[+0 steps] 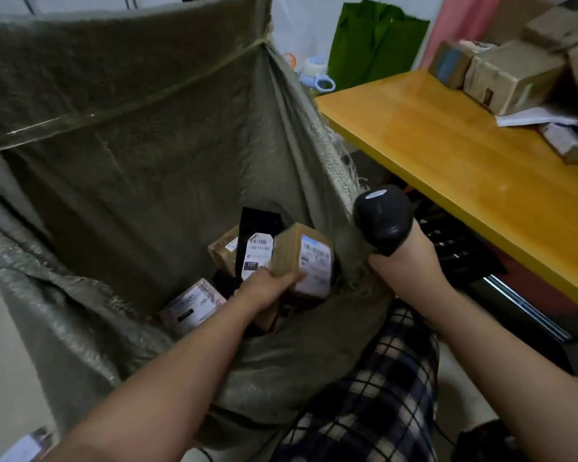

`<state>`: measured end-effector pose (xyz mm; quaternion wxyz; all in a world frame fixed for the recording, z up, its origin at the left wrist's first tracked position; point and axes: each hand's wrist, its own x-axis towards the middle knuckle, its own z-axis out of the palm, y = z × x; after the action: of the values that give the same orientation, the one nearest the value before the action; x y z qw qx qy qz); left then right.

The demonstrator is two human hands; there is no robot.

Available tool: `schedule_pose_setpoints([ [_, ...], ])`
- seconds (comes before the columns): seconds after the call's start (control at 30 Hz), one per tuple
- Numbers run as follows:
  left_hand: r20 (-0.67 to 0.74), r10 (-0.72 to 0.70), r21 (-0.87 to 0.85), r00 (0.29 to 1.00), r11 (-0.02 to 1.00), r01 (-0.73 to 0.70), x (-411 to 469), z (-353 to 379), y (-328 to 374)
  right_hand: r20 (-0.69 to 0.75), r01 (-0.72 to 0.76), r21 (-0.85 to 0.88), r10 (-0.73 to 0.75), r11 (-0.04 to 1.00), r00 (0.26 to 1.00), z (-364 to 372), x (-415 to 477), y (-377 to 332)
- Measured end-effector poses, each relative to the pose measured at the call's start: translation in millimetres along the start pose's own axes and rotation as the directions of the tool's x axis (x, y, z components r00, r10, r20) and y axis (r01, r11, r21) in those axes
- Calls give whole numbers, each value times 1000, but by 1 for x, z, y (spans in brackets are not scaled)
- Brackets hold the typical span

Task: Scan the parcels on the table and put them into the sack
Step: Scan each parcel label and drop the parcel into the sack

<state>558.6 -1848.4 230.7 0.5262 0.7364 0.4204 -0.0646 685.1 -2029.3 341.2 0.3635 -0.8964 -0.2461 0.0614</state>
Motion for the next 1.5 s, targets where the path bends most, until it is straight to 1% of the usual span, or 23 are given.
schedule_pose_setpoints([
  [0.03,-6,-10,137,1000,990,10,3,6,0,-5,1,16,-1,1000,1000,-2,-1,-1],
  [0.1,-144,8,455,990,889,59,8,12,-1,-7,6,20,-6,1000,1000,-6,-2,-1],
  [0.13,-209,25,530,978,843,92,9,13,1,-6,10,18,-10,1000,1000,-8,-2,0],
  [0.23,-337,76,591,939,793,148,13,6,10,-17,31,16,-30,999,999,-11,-2,2],
  [0.3,-367,103,620,924,768,161,14,-3,15,-22,48,21,-47,999,999,-10,-5,2],
  [0.4,-302,116,660,946,741,120,13,-12,15,9,64,44,-65,997,998,-1,-9,2],
  [0.47,-246,111,639,963,766,75,10,-15,15,32,74,60,-76,995,997,9,-11,2],
  [0.53,-231,113,580,966,813,44,6,-15,21,40,76,85,-79,994,996,16,-11,3],
  [0.57,-247,145,565,958,825,21,2,-16,25,41,66,98,-71,993,997,18,-9,3],
  [0.6,-274,213,574,938,819,-19,-2,-17,31,38,55,111,-59,992,998,18,-7,4],
  [0.63,-299,314,603,901,794,-77,-6,-19,38,35,41,121,-46,992,998,16,-5,6],
  [0.7,-309,526,668,792,713,-213,-15,-23,55,27,14,141,-18,990,999,8,-2,8],
  [0.73,-301,602,681,739,679,-275,-20,-25,64,16,4,150,-6,989,1000,2,-2,9],
  [0.8,-271,696,683,665,626,-377,-33,-24,86,-31,-9,169,15,986,999,-13,-3,12],
  [0.9,-176,791,706,586,516,-485,-54,-12,124,-168,4,214,33,977,985,-46,-9,18],
  [1.07,0,891,732,455,310,-607,-85,42,194,-340,-18,296,123,955,932,-127,-33,44],
  [1.17,103,927,699,361,191,-689,-104,91,238,-420,-95,317,229,944,878,-184,-56,71],
  [1.3,242,944,614,223,29,-789,-132,169,297,-490,-171,439,394,882,777,-252,-88,107],
  [1.4,316,939,546,135,-63,-836,-150,227,335,-571,-204,445,452,872,685,-293,-106,130],
  [1.5,363,930,506,62,-140,-851,-162,275,371,-620,-199,499,508,843,598,-326,-118,149],
])
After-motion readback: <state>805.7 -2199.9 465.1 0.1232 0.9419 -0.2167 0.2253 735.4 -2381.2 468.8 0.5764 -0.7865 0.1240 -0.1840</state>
